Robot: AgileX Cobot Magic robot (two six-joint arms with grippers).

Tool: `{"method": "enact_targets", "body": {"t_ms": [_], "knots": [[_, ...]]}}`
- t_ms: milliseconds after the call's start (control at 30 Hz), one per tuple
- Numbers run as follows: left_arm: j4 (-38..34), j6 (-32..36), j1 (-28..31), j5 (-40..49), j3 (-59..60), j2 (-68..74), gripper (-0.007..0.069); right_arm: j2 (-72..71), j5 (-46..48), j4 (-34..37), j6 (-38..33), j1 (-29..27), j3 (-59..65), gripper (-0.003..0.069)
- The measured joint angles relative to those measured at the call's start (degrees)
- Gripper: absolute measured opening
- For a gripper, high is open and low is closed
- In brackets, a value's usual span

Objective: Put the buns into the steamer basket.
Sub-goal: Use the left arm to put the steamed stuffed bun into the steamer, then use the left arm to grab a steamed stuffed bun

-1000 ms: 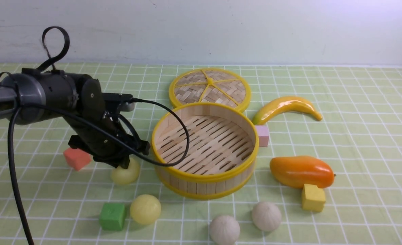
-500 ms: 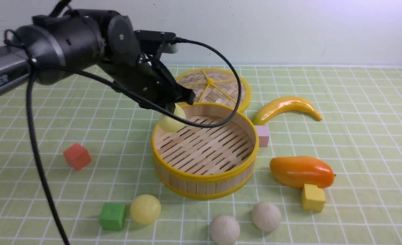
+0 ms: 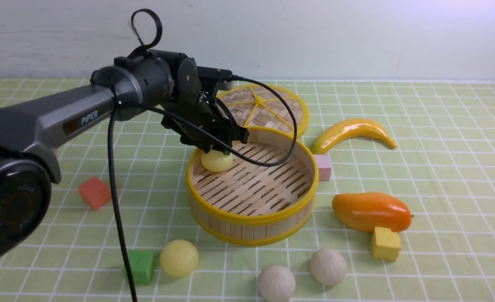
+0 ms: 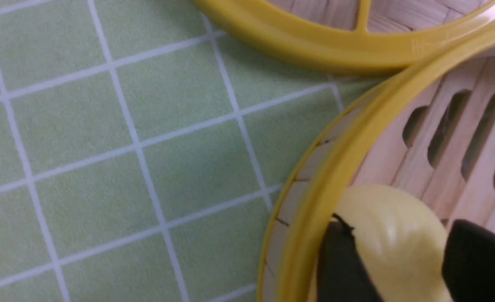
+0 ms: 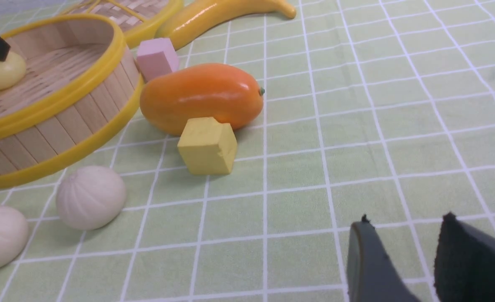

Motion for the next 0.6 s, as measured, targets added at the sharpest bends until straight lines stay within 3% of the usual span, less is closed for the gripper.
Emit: {"method": "enact_targets", "body": {"t_ms": [67, 167, 267, 333, 500, 600], "knots": [[-0.14, -0.45, 0.0, 2.61, 0.06, -2.44, 0.0475, 0.0, 0.0, 0.0, 0.0, 0.0, 0.0, 0.0241], [0.09, -1.34, 0.0, 6.87, 0.06, -6.19, 0.0484, 0.0, 0.0, 0.0, 0.0, 0.0, 0.0, 0.0241], [0.07, -3.88, 0.0, 16.17, 1.23, -14.3, 0.0374, 0.0, 0.0, 0.0, 0.0, 0.0, 0.0, 0.0241], [-0.38, -4.53, 0.0, 20.15, 5.0, -18.97, 0.0255, 0.0, 0.0, 0.0, 0.0, 0.0, 0.0, 0.0241], [-3.88, -4.37, -0.09, 18.97, 23.86, -27.3, -0.0001, 0.0, 0.0, 0.0, 0.0, 0.0, 0.05, 0.0241], [-5.57, -1.32, -1.77, 13.62, 34.82, -30.24, -0.0013, 0.0, 0.0, 0.0, 0.0, 0.0, 0.05, 0.0241]]}}
